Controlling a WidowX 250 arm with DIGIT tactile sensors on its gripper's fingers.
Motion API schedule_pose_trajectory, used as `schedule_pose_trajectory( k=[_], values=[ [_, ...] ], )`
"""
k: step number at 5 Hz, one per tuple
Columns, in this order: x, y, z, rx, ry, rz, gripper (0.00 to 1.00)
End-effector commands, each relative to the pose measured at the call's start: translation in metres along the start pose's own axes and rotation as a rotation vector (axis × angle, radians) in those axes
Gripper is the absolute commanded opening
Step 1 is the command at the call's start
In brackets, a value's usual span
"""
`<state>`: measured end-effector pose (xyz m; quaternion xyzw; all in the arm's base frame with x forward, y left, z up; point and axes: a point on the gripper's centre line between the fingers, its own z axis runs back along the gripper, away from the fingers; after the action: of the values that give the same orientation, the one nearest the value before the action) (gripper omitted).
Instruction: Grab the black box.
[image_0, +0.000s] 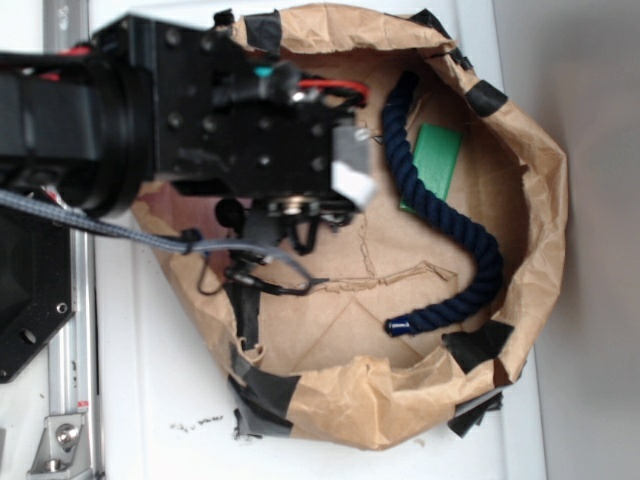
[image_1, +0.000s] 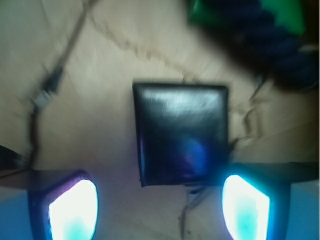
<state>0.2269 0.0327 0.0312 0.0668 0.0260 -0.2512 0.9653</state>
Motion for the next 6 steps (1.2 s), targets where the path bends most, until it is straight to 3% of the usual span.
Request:
schedule_pose_trajectory(
  k=[1,3,4,5,6],
  values=[
    [0.004,0.031,-0.009,0.002,-0.028,0.096,1.0],
    [0.041,0.009,-0.008,-0.02,-0.061,0.081,1.0],
    [0.042,-0.003,-0.002,-0.014,-0.077,0.069,0.0],
    [0.039,-0.007,0.007,-0.015,-0.097,0.059,0.0],
    [0.032,-0.008,0.019,-0.024,-0.119,0.029,0.2]
  ],
)
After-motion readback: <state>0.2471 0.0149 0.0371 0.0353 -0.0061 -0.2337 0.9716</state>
